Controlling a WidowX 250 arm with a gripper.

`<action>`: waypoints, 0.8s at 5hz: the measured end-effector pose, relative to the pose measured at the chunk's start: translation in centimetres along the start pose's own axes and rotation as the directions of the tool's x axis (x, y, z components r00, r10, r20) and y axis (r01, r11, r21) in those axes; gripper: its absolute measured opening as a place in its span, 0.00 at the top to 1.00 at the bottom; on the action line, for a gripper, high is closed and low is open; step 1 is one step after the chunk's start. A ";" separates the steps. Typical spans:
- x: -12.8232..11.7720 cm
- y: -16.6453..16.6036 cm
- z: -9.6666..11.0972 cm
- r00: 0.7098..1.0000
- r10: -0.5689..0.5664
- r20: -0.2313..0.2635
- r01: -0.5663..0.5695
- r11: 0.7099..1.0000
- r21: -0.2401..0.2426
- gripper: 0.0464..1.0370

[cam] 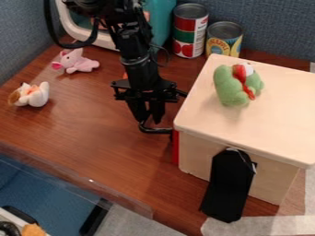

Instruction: Oppen the drawer

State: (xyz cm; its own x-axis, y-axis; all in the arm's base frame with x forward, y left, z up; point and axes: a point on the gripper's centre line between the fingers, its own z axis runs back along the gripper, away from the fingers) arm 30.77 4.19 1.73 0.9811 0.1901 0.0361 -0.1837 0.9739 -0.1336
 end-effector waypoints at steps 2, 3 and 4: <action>0.4 2.3 0.9 1.000 0.018 -0.010 -0.018 1.000 0.004 0.90; 1.0 4.3 1.8 0.999 0.048 0.005 -0.048 0.999 0.002 0.90; 1.0 6.2 2.0 0.997 0.071 0.000 -0.071 0.997 0.001 0.90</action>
State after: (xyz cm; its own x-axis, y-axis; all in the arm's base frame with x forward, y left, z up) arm 30.52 10.71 2.96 0.9655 0.2590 0.0268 -0.2533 0.9579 -0.1350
